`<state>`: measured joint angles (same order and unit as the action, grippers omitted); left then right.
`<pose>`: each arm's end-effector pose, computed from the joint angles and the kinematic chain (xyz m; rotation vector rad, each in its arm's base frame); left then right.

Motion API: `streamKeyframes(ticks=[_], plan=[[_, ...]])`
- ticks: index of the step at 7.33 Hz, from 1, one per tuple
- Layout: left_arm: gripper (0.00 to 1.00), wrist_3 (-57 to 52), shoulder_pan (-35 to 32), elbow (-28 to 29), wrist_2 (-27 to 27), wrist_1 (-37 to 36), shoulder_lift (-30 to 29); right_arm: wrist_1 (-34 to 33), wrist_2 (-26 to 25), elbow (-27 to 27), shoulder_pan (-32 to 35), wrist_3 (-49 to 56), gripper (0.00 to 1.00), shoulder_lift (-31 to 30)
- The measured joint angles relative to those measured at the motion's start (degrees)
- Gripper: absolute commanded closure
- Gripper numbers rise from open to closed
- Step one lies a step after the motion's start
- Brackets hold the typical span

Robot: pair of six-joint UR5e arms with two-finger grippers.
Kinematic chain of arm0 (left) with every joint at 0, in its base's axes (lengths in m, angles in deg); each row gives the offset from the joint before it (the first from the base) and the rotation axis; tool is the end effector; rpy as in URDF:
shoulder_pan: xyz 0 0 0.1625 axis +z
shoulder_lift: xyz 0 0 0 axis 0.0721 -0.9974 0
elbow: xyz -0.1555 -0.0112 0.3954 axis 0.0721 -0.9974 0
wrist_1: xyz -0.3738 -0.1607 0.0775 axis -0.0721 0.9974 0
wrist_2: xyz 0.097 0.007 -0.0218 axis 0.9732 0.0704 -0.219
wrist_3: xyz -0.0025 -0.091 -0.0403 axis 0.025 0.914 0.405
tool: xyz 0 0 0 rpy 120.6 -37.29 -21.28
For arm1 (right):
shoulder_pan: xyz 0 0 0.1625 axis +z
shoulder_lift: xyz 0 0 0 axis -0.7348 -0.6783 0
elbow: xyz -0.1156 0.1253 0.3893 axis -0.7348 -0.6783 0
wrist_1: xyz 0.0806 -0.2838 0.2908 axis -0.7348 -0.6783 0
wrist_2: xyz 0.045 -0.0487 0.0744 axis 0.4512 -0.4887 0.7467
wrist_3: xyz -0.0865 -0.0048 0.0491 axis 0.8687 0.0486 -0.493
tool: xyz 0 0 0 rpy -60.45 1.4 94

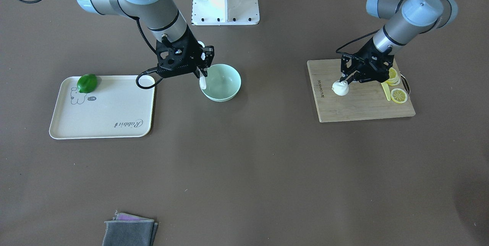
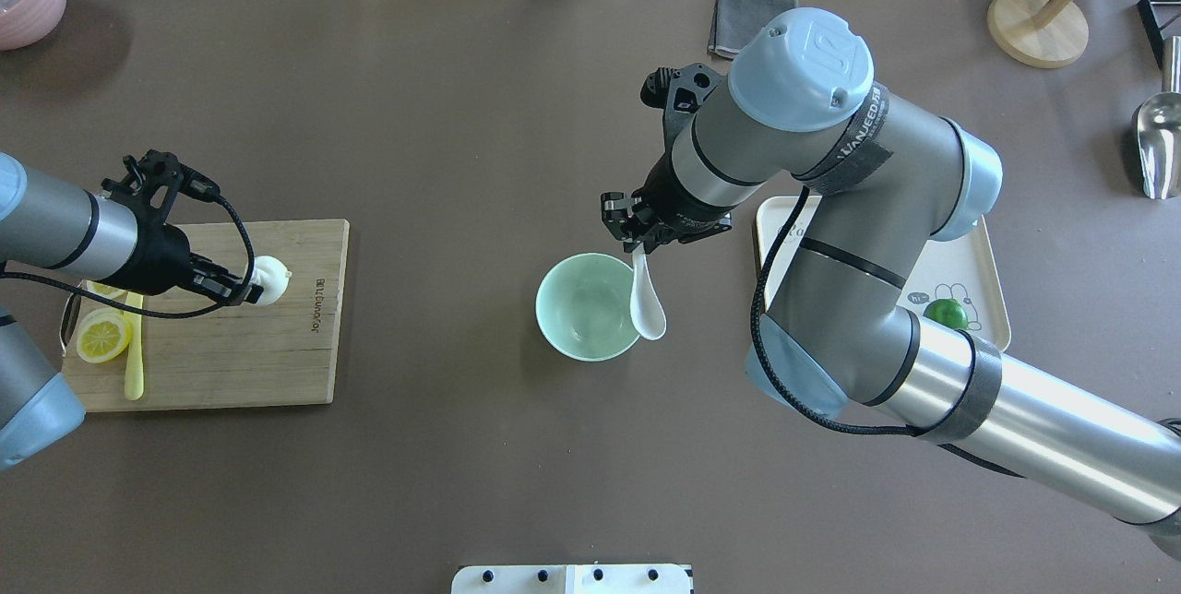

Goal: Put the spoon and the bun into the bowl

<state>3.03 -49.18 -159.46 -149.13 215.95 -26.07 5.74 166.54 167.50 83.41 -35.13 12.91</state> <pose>0.3228 -0.4319 0.4393 0.3201 1.0269 0.3997 -0.4693 -0.4482 0.1809 0.0509 -1.0345 -0.0201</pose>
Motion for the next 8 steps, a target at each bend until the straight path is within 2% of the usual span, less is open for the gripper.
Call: streamKeyframes(ticks=[2, 4, 5, 7, 8], plan=[[1.0, 0.7, -3.59, -0.45, -3.68, -5.92, -5.42, 2.06, -3.09, -4.2, -1.52, -2.74, 1.0, 2.24], [1.0, 0.74, -5.91, -0.59, -5.49, -9.64, -8.5, 9.76, -6.14, -10.17, -4.0, -5.88, 1.0, 3.29], [1.0, 0.74, -6.3, -0.83, -5.71, -10.18, -8.85, 11.45, -7.17, -11.49, -4.99, -6.38, 1.0, 3.4], [1.0, 0.76, -6.67, -1.4, -5.81, -10.7, -8.96, 12.33, -8.65, -11.91, -6.64, -6.78, 0.01, 3.55], [1.0, 0.79, -6.85, -1.61, -5.82, -10.78, -8.96, 12.39, -8.83, -11.72, -7.16, -6.82, 0.0, 3.54]])
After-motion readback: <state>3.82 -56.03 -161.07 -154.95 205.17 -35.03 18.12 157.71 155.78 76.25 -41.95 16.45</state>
